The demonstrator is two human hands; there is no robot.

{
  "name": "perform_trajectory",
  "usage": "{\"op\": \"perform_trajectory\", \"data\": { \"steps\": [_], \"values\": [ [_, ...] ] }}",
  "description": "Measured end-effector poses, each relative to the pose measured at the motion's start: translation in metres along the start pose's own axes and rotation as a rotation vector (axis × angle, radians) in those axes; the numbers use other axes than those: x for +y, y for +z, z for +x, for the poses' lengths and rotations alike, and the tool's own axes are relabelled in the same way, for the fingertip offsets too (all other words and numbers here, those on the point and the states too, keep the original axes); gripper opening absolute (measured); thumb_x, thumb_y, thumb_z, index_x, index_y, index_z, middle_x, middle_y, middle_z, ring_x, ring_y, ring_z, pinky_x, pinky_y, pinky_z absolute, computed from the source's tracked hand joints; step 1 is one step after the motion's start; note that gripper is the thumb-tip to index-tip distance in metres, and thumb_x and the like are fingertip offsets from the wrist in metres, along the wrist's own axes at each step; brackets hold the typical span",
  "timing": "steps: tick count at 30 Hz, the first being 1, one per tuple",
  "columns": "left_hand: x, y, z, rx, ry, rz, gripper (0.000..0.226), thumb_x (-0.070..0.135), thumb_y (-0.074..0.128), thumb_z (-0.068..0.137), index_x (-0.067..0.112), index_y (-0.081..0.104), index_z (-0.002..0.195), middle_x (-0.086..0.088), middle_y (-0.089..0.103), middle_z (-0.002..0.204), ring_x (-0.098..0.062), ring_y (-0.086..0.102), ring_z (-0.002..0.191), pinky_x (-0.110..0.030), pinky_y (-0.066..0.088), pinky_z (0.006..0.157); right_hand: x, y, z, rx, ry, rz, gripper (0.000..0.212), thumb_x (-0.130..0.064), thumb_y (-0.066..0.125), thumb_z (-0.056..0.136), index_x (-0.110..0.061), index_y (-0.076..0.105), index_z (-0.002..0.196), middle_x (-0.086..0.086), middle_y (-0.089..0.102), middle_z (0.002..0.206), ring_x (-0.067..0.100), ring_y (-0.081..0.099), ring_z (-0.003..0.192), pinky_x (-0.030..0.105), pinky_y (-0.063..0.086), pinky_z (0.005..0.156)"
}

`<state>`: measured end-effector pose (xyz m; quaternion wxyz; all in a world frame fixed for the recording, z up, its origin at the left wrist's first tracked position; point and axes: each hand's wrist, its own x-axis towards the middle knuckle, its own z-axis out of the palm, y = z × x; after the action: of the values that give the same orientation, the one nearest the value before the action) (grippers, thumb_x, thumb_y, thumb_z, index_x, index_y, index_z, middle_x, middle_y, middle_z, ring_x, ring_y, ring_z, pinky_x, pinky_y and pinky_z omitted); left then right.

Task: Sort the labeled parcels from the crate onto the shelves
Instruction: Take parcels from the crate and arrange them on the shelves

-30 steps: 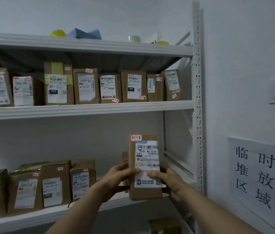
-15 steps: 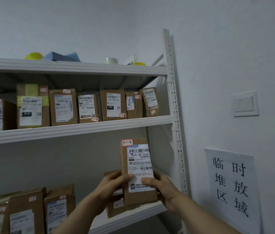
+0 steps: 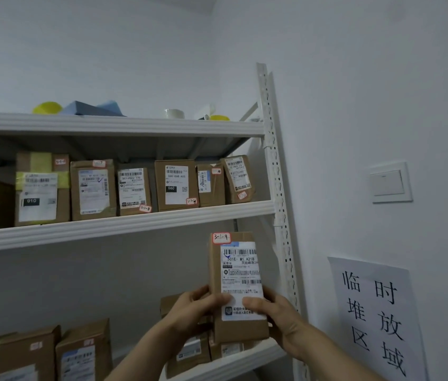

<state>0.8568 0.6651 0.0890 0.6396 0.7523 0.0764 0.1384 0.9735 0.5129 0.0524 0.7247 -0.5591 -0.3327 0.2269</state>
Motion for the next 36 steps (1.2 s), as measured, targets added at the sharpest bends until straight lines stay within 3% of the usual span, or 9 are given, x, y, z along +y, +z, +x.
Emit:
{"op": "perform_trajectory", "data": {
  "steps": [4,8,11,15,20,24,29,33,36],
  "values": [
    [0.003,-0.001,0.003,0.021,-0.006,-0.006,0.054,0.034,0.08,0.069,0.018,0.062,0.118,-0.001,0.074,0.099,-0.016,0.07,0.094,-0.026,0.055,0.072,-0.005,0.0,0.004,-0.017,-0.026,0.022,0.082,-0.033,0.086,0.042,-0.018,0.061,0.118,0.007,0.073,0.102,0.025,0.069,0.096,0.035,0.055,0.077],
    [0.004,-0.005,0.007,-0.004,0.006,0.012,0.079,0.039,0.085,0.055,0.018,0.056,0.126,-0.003,0.072,0.106,-0.02,0.069,0.1,-0.033,0.055,0.083,-0.012,0.001,0.005,-0.033,-0.041,0.085,0.061,-0.023,0.084,0.06,-0.015,0.061,0.116,0.011,0.073,0.102,0.031,0.068,0.097,0.041,0.055,0.083],
    [0.006,-0.007,0.01,-0.01,0.012,0.019,0.093,0.039,0.087,0.051,0.019,0.05,0.134,-0.003,0.071,0.111,-0.021,0.068,0.102,-0.036,0.054,0.09,-0.013,0.0,0.01,-0.018,-0.048,0.101,0.06,-0.02,0.084,0.061,-0.013,0.062,0.116,0.012,0.073,0.101,0.033,0.067,0.098,0.043,0.054,0.084],
    [0.012,-0.011,0.013,0.094,0.026,0.047,0.108,0.059,0.086,0.048,0.02,0.045,0.139,-0.006,0.06,0.128,-0.022,0.057,0.118,-0.041,0.046,0.102,-0.01,-0.002,0.022,0.007,-0.041,0.132,0.06,-0.017,0.081,0.059,-0.012,0.063,0.116,0.013,0.073,0.1,0.034,0.067,0.097,0.042,0.054,0.081],
    [0.037,-0.023,0.025,0.399,0.158,0.152,0.057,0.038,0.063,0.086,0.014,0.049,0.136,-0.007,0.052,0.133,-0.021,0.049,0.12,-0.036,0.041,0.099,-0.007,-0.005,0.04,0.059,-0.027,0.19,0.064,-0.019,0.079,0.054,-0.012,0.063,0.116,0.013,0.074,0.097,0.03,0.069,0.089,0.035,0.055,0.066],
    [0.066,-0.047,0.056,0.572,0.243,0.411,0.054,0.02,0.061,0.09,0.011,0.044,0.14,-0.01,0.049,0.139,-0.023,0.046,0.127,-0.034,0.037,0.102,-0.015,-0.001,0.067,0.098,-0.088,0.204,0.059,-0.018,0.078,0.055,-0.013,0.065,0.112,0.011,0.075,0.093,0.026,0.07,0.082,0.034,0.056,0.063],
    [0.11,-0.084,0.11,0.738,0.327,0.728,0.052,0.014,0.054,0.089,0.014,0.046,0.14,-0.008,0.05,0.14,-0.025,0.046,0.128,-0.035,0.038,0.104,-0.048,0.011,0.118,0.178,-0.228,0.212,0.048,-0.031,0.075,0.058,-0.016,0.068,0.103,0.01,0.075,0.089,0.029,0.07,0.087,0.048,0.054,0.087],
    [0.144,-0.118,0.161,0.827,0.376,0.995,0.054,0.013,0.049,0.087,0.019,0.044,0.14,-0.009,0.045,0.141,-0.029,0.039,0.129,-0.045,0.039,0.106,-0.081,0.019,0.162,0.181,-0.357,0.231,0.032,-0.033,0.068,0.071,-0.02,0.069,0.1,0.007,0.075,0.09,0.018,0.072,0.074,0.033,0.055,0.069],
    [0.166,-0.131,0.19,0.871,0.404,1.226,0.062,0.012,0.049,0.09,0.019,0.029,0.148,-0.009,0.026,0.154,-0.03,0.015,0.143,-0.045,0.019,0.116,-0.095,0.023,0.183,0.184,-0.393,0.216,0.039,-0.037,0.067,0.065,-0.019,0.069,0.099,0.008,0.075,0.09,0.017,0.072,0.073,0.03,0.053,0.065]
  ]
}}
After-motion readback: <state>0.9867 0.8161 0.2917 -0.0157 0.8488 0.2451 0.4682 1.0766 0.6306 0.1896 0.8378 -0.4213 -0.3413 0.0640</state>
